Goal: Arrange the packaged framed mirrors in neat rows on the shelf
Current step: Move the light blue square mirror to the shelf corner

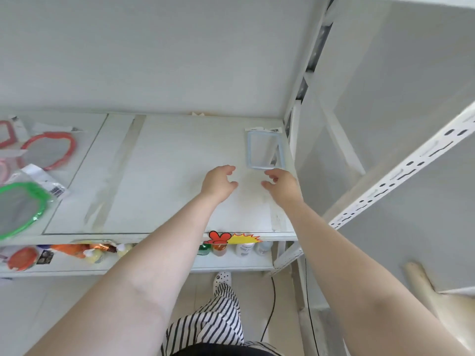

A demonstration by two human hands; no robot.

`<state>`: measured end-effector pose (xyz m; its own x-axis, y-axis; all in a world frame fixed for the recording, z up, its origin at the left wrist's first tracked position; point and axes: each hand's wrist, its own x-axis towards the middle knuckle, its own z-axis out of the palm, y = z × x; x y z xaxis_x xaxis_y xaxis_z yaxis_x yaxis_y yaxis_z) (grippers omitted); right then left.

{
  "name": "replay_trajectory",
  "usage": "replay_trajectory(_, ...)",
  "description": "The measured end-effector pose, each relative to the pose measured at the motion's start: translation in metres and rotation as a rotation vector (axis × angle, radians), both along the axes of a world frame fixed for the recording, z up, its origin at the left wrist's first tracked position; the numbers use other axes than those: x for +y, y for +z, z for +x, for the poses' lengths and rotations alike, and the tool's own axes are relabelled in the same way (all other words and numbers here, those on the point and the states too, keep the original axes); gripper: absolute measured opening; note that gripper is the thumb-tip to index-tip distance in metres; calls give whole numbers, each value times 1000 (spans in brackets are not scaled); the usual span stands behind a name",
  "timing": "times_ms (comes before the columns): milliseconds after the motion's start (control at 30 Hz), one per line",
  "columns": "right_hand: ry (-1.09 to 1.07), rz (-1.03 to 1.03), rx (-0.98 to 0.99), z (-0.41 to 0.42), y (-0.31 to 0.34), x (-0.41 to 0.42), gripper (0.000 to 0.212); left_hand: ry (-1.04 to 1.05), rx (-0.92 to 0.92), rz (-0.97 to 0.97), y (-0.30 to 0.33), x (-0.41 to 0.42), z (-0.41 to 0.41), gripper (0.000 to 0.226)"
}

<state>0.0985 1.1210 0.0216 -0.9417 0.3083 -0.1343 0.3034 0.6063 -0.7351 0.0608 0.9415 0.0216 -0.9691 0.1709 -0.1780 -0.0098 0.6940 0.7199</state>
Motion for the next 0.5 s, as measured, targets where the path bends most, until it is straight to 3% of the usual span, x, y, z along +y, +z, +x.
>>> replay_trajectory(233, 237, 94, 0, 46, 13, -77, 41, 80, -33, -89, 5, -73, 59, 50)
replay_trajectory(500, 375, 219, -31, 80, 16, -153, 44, 33, 42, -200, 5, -154, 107, 50)
